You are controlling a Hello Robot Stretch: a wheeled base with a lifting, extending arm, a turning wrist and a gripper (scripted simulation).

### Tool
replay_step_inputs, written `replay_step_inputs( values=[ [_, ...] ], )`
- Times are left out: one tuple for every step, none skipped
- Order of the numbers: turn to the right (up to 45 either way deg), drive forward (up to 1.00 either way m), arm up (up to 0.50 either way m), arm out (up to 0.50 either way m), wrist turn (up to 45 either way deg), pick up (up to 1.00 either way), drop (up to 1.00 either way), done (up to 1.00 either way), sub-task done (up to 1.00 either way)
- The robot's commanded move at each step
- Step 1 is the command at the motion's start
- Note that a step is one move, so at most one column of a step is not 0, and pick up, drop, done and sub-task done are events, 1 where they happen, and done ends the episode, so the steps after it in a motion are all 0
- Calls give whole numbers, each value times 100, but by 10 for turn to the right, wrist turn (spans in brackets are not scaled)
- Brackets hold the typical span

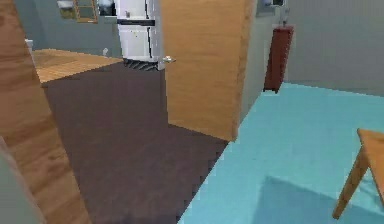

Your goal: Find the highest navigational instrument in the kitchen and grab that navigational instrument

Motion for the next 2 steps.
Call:
replay_step_inputs(
  values=[
    [0,40,0,0,0,0,0,0,0],
    [270,0,0,0,0,0,0,0,0]
  ],
)
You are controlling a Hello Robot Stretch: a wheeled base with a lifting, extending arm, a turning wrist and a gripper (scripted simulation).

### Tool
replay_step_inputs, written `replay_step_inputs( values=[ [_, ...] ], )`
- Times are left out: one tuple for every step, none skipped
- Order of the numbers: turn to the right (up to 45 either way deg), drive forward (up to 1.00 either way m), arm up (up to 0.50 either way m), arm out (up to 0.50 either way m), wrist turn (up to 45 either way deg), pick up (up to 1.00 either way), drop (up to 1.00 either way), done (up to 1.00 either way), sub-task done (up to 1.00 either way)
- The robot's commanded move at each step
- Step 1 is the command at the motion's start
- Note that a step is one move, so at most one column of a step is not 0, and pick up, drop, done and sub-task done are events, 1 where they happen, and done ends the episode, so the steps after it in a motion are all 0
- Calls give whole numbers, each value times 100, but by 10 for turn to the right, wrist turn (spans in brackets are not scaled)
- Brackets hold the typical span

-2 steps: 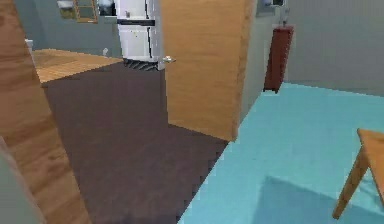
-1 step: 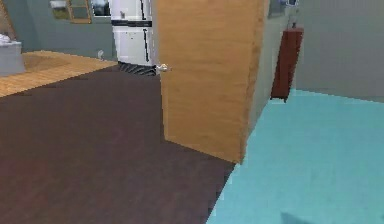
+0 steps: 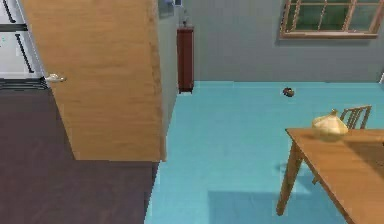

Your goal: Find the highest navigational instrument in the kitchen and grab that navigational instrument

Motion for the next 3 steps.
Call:
replay_step_inputs(
  values=[
    [0,30,0,0,0,0,0,0,0],
    [-450,0,0,0,0,0,0,0,0],
    [-180,0,0,0,0,0,0,0,0]
  ],
)
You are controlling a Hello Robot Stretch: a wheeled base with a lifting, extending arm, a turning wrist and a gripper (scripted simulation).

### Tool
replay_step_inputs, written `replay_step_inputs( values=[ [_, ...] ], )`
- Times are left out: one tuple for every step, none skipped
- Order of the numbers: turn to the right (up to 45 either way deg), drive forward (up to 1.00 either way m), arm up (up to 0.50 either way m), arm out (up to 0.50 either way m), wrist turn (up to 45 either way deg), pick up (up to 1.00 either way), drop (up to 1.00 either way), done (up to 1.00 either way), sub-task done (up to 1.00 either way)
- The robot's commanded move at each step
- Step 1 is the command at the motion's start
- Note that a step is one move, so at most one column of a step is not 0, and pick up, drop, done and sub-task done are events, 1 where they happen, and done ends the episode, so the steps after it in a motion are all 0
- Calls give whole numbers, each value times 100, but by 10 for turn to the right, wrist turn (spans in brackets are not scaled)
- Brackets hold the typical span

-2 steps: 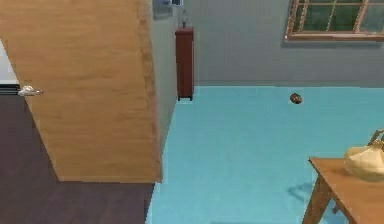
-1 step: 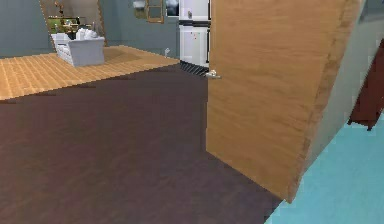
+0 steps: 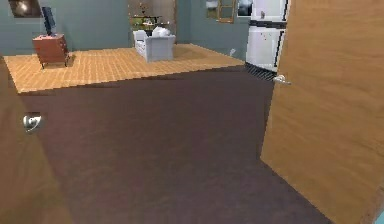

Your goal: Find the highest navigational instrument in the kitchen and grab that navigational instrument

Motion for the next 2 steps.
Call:
replay_step_inputs(
  values=[
    [0,100,0,0,0,0,0,0,0],
    [0,10,0,0,0,0,0,0,0]
  ],
)
